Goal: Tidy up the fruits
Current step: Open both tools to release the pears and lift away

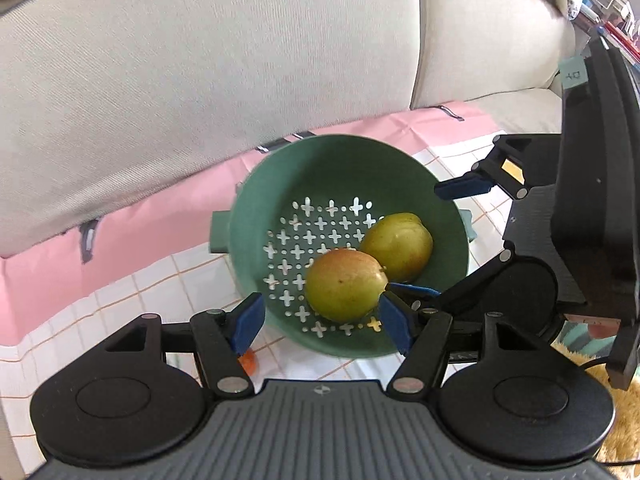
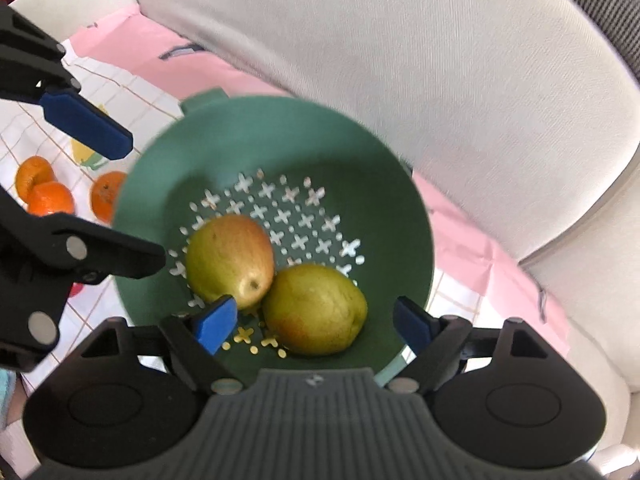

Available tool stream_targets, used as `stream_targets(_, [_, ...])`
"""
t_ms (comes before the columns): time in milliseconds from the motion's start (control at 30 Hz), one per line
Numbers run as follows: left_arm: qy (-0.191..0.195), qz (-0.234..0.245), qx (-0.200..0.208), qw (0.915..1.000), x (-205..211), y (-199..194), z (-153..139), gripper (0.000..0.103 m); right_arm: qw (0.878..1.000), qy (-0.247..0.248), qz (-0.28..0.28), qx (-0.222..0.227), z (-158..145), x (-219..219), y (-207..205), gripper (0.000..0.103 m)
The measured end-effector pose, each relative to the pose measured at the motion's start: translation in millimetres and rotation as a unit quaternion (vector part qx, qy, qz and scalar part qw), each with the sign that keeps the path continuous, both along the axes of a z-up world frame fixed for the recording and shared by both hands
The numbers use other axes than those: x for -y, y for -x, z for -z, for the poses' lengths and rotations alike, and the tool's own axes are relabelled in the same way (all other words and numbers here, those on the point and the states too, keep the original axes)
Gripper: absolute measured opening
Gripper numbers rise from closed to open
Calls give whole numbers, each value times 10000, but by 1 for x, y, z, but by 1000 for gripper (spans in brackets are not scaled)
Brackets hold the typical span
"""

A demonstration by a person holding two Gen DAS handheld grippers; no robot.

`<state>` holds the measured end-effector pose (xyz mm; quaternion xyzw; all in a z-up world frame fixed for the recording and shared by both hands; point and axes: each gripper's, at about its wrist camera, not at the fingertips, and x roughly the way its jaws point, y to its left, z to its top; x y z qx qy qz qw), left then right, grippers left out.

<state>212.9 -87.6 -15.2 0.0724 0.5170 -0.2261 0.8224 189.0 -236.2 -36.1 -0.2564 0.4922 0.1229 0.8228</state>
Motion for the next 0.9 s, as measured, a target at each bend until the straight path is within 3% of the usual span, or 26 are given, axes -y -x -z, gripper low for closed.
stream_targets(133, [-70, -108, 219, 9997, -12, 15, -11, 76, 9991, -61, -51, 428, -15, -11, 18, 83])
stream_targets(333, [-314, -288, 515, 9978, -32, 36, -22, 77, 9940, -583, 177, 912, -29, -24, 46, 88])
stream_targets(900, [-365, -1105, 521, 9918, -110, 92, -18, 77, 9708, -2028, 893, 921, -20, -68, 106, 86])
